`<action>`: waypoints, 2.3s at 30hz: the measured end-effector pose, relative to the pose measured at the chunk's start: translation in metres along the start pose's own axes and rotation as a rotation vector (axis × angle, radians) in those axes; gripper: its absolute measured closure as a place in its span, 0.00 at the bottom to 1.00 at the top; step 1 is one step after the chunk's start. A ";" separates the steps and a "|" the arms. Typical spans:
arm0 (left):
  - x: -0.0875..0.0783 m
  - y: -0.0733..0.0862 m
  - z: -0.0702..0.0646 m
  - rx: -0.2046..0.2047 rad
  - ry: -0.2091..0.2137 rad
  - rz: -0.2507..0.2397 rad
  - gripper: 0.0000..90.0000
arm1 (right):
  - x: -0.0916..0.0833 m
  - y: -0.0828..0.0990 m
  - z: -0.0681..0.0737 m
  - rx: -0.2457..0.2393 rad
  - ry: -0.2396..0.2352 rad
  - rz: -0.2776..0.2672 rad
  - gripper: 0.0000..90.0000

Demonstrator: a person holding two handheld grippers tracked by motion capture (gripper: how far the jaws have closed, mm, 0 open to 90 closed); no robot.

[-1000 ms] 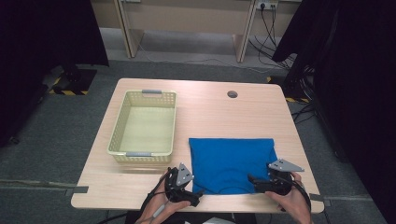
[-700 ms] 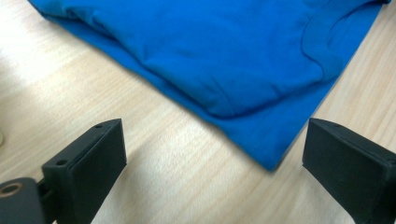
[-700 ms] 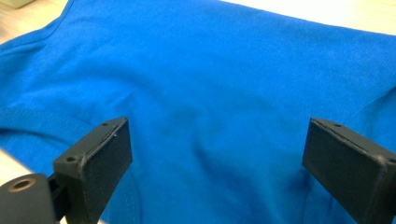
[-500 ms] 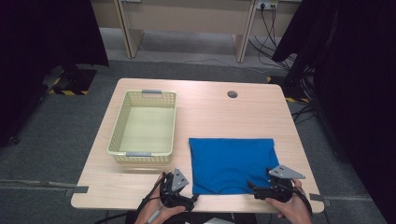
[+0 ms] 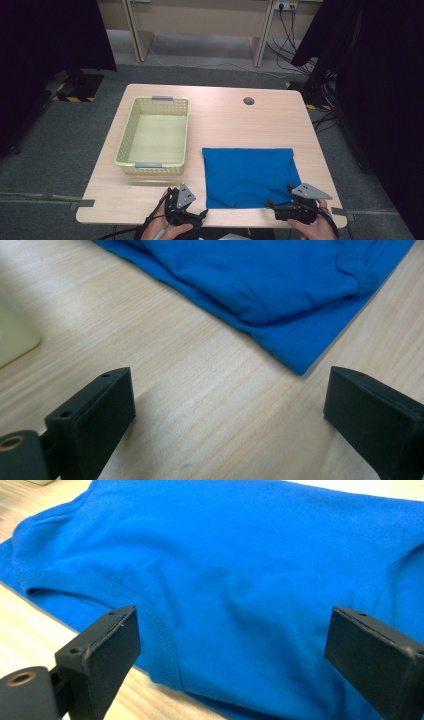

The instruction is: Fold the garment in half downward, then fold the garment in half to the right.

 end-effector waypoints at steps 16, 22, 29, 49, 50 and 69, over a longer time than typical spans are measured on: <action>-0.018 0.015 0.004 -0.012 -0.045 -0.016 0.06 | -0.006 0.006 0.007 -0.007 -0.007 -0.002 0.09; -0.017 0.015 0.003 -0.012 -0.044 -0.017 0.06 | -0.006 0.006 0.007 -0.003 -0.002 -0.002 0.09; -0.015 0.014 0.004 -0.025 -0.035 -0.017 0.06 | -0.004 0.004 0.003 -0.003 0.006 -0.004 0.09; -0.013 0.015 0.007 -0.032 -0.039 -0.031 0.02 | 0.034 -0.017 -0.014 -0.036 0.063 0.103 0.11; -0.013 0.015 0.007 -0.032 -0.039 -0.031 0.02 | 0.035 -0.015 -0.014 -0.040 0.063 0.115 0.11; -0.014 0.016 0.008 -0.035 -0.042 -0.034 0.02 | 0.022 -0.003 -0.024 -0.032 0.103 0.135 0.12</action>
Point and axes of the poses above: each handheld gripper's, and its own axes: x roughly forward along the jaws, y roughly out of its underside, z roughly to its left, the point moved 6 cm from there along x, roughly forward along the jaws
